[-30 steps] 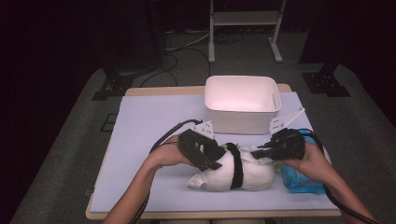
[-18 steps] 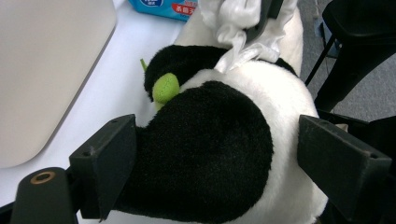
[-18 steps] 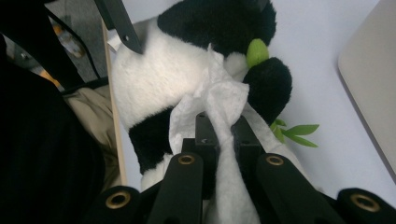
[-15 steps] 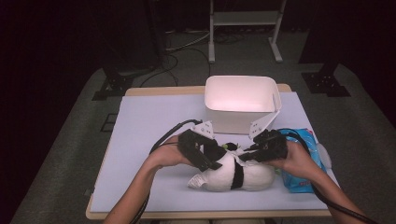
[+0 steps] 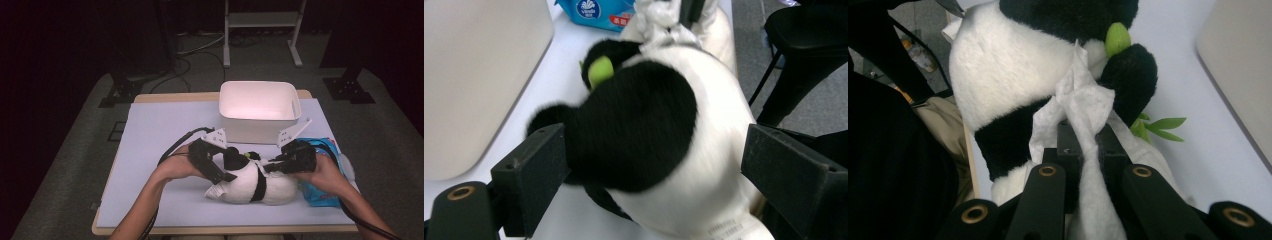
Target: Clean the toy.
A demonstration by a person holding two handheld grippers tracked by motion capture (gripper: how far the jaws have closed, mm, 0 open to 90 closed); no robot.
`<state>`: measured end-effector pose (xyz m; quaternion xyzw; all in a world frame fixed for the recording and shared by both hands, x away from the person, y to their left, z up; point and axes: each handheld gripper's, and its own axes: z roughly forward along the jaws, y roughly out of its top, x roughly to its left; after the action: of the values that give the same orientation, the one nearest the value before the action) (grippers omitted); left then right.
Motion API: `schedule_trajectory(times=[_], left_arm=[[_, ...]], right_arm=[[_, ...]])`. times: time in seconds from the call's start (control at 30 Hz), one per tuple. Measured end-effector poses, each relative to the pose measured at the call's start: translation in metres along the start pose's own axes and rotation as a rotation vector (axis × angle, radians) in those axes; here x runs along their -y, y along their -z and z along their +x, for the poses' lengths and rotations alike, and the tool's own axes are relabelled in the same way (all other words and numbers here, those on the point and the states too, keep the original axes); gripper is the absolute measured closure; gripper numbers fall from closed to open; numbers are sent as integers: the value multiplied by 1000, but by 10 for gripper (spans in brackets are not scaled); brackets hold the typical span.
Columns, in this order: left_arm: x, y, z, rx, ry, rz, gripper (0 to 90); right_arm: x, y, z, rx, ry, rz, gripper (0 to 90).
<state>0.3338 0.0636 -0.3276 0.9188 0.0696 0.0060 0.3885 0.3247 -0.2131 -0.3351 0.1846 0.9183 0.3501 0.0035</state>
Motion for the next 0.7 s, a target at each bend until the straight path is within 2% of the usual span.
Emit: schedule_trajectory(times=[0.17,0.3,0.7], left_arm=[[7,-3,-1,15,15,4,106],[10,-4,-2,23,26,-8,100],[17,-14,-3,60,37,18,97]], right_arm=[[4,3,0,5,-21,-12,837],[6,3,0,2,-22,-16,837],[11,5,3,-3,-21,-28,838]])
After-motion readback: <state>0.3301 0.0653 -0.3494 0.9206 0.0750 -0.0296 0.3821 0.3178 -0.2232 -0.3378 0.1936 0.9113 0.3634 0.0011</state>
